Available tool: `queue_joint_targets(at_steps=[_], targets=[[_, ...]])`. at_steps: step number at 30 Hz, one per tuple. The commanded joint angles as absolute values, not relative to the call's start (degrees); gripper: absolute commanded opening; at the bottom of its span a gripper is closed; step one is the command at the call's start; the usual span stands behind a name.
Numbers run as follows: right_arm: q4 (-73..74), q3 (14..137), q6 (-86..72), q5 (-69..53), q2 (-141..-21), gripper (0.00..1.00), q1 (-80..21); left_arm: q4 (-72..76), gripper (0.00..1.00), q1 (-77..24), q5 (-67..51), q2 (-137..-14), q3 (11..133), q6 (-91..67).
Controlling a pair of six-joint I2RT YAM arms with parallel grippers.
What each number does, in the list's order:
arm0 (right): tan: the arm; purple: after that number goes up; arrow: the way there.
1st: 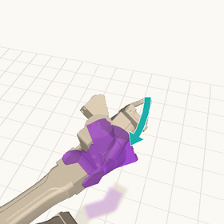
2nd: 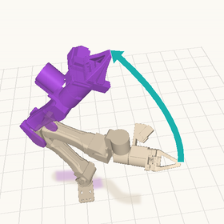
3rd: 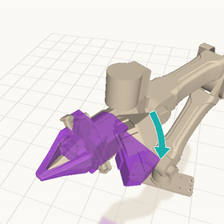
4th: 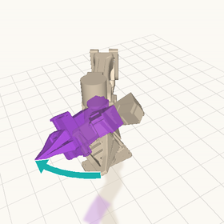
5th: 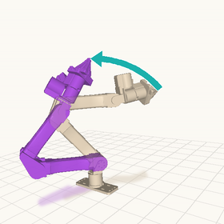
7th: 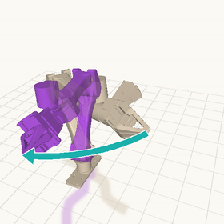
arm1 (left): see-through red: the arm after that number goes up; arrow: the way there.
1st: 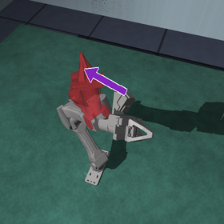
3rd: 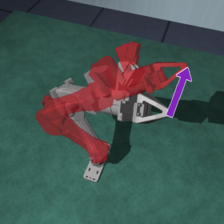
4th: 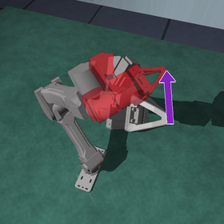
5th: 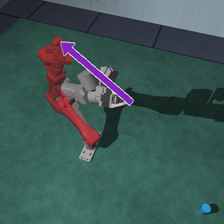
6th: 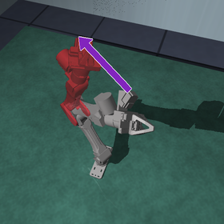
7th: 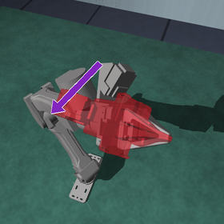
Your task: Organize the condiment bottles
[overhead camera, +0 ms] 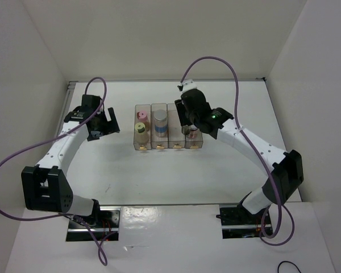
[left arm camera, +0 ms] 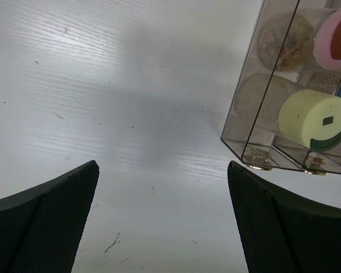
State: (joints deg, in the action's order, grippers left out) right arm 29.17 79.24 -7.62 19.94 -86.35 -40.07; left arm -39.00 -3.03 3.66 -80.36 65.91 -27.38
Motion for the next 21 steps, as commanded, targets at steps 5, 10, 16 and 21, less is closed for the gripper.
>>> queue_joint_targets(at_steps=[5,10,16,21], targets=[[21.4,83.1,-6.4,18.5,-87.8,0.07,-39.6,-39.2,1.00,-2.6,3.1,-78.0,64.8,-27.8],[20.9,83.6,-7.5,16.9,-88.9,0.07,-39.6,-39.2,1.00,-2.6,3.1,-78.0,64.2,-27.8],[19.7,82.5,-7.5,15.8,-90.6,0.07,-39.6,-38.7,1.00,-2.6,2.5,-78.0,63.7,-27.8],[17.1,80.6,-8.0,15.2,-91.8,0.07,-39.6,-38.7,1.00,-2.6,2.5,-78.0,63.7,-27.8]])
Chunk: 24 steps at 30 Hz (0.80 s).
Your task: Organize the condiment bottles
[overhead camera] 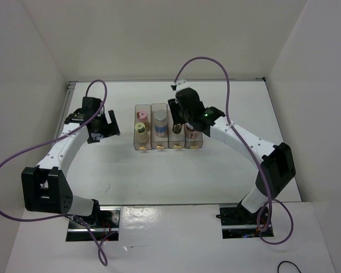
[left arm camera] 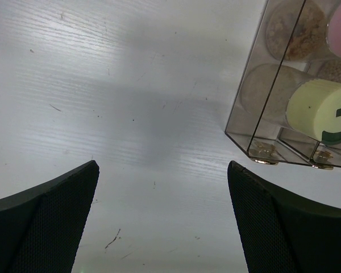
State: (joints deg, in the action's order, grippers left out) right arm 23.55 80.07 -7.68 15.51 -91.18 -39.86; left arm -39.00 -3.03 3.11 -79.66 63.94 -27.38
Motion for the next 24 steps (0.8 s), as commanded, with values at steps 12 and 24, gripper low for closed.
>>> queue_joint_targets(at_steps=[12,24], targets=[[13.5,75.3,-8.0,15.1,-93.8,0.07,-39.6,-38.7,1.00,-2.6,2.5,-78.0,63.7,-27.8],[13.4,73.7,-8.5,15.0,-96.9,0.11,-40.1,-38.7,1.00,-2.1,2.0,-78.0,63.7,-27.8]])
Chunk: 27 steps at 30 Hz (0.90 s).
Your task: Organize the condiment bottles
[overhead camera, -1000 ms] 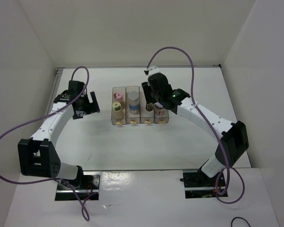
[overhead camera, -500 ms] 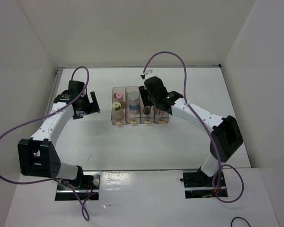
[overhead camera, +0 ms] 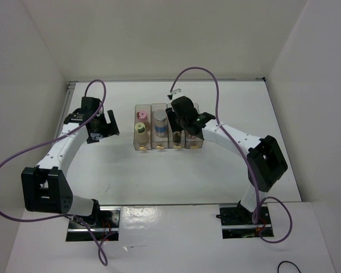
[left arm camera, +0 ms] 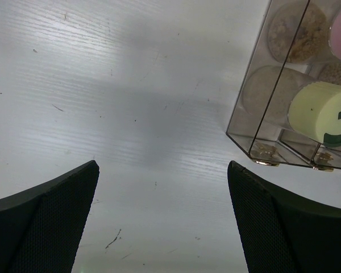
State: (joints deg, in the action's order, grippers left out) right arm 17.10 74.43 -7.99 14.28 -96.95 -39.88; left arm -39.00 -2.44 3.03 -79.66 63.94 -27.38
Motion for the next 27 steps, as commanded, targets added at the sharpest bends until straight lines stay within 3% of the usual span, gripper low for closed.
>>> queue_joint_targets(at_steps=[1,6,11,27], targets=[[12.8,73.7,-8.5,15.0,-96.9,0.11,-40.1,-38.7,1.00,-2.1,2.0,-78.0,63.7,-27.8],[12.7,73.0,-8.5,15.0,-96.9,0.19,-40.1,-39.8,1.00,-2.1,2.5,-78.6,65.5,-27.8],[14.9,74.4,-8.5,16.0,-97.6,0.45,-40.6,-39.8,1.00,-2.1,2.5,-75.7,64.2,-27.8],[19.9,78.6,-9.6,17.8,-92.5,0.82,-40.6,-39.8,1.00,-2.1,1.0,-72.4,62.4,-27.8]])
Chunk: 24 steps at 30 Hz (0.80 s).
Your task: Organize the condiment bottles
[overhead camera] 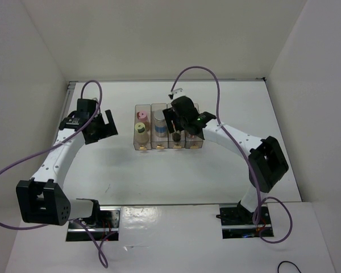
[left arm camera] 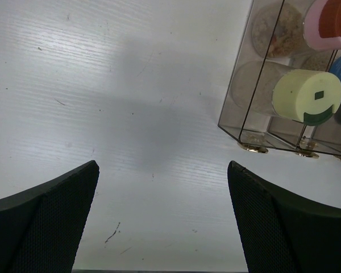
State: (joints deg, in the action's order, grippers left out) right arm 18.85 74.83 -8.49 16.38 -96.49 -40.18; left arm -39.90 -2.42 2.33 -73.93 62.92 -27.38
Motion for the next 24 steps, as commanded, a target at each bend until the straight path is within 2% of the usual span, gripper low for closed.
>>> queue_joint_targets(at_steps=[1,8,18,24], targets=[[20.9,79.4,-9.6,17.8,-91.4,0.85,-40.6,-39.8,1.00,-2.1,1.0,-72.4,62.4,-27.8],[24.3,81.0,-12.5,14.8,-79.8,0.97,-40.6,-40.3,1.00,-2.1,-0.6,-70.1,61.8,-27.2],[23.0,74.1,-14.2,18.2,-64.5,0.97,-40.6,-40.3,1.00,-2.1,-3.0,-67.1,62.4,-26.7],[23.3,71.8,-14.7,17.0,-63.0,0.97,-39.3,-39.8,1.00,-2.1,-3.6,-64.2,61.9,-26.7]])
